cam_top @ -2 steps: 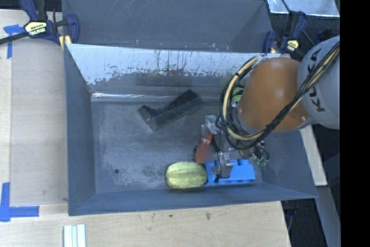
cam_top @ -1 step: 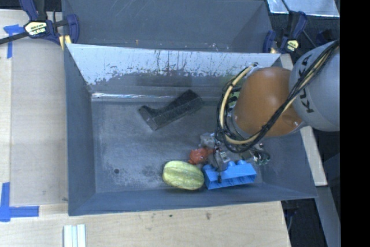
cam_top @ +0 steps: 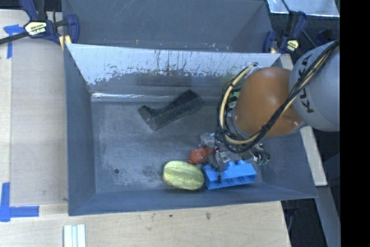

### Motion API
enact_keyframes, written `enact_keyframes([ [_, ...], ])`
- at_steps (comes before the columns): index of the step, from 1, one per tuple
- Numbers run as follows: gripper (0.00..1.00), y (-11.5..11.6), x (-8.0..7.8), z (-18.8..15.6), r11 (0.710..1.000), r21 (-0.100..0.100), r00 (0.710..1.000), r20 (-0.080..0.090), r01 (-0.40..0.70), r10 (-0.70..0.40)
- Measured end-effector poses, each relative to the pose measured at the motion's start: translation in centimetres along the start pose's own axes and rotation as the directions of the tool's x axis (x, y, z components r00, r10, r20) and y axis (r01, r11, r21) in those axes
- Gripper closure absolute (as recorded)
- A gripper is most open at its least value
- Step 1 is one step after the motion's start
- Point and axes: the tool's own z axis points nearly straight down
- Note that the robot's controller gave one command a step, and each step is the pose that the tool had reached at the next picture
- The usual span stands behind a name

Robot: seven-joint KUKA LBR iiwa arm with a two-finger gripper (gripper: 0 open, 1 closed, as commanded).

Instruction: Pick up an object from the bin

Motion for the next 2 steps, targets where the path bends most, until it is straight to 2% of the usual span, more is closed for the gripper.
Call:
enact_keyframes([
  [1,1.00,4.3,-0.5,-0.6,1.000,0.001,1.000,0.000,-0.021,0.021],
  [2,1.00,1.2,-2.1,-17.0,0.998,0.003,0.998,0.007,0.062,-0.062],
])
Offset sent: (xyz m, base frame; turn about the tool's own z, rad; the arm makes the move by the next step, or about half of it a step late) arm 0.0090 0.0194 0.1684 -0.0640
